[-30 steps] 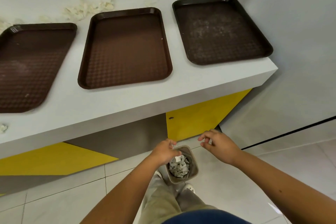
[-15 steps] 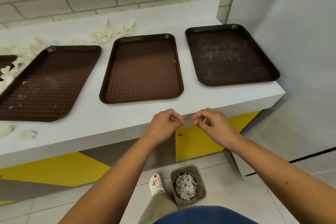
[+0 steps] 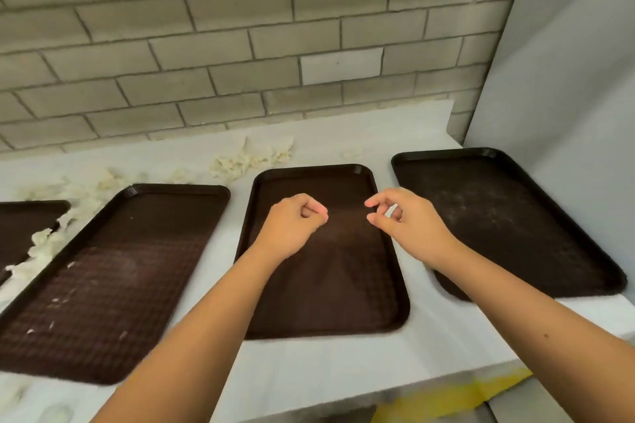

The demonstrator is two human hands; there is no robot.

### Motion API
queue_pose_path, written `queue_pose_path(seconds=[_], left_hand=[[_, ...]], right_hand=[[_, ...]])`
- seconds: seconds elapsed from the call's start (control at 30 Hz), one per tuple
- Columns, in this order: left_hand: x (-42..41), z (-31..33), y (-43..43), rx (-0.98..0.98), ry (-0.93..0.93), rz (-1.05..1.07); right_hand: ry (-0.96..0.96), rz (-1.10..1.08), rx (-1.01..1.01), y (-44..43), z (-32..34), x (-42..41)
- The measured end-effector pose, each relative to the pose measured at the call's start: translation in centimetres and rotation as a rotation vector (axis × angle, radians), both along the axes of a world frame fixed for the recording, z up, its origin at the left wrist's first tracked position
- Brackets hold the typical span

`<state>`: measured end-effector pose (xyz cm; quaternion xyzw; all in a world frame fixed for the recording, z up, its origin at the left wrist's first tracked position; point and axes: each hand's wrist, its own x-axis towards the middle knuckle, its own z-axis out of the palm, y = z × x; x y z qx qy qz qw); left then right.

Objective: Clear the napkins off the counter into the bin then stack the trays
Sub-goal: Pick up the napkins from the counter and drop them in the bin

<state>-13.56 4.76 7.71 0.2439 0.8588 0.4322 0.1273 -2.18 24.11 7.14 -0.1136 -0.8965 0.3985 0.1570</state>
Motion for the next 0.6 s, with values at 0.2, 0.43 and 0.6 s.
queue_pose_path(seconds=[0.2, 0.43, 0.6], left_hand=[[-10.0, -1.1, 0.9, -0.019, -0.004, 0.016], [-17.1, -4.1, 1.0, -0.126, -0.032, 0.036], [-20.2, -6.3, 0.0, -0.071, -0.084, 0.082]], right_hand=[[-0.042, -0.078, -0.001, 2.3, -1.8, -9.2], [-0.225, -0.185, 0.113, 5.9, -4.5, -19.2], [-0.466, -0.253, 0.317, 8.2, -6.7, -25.7]])
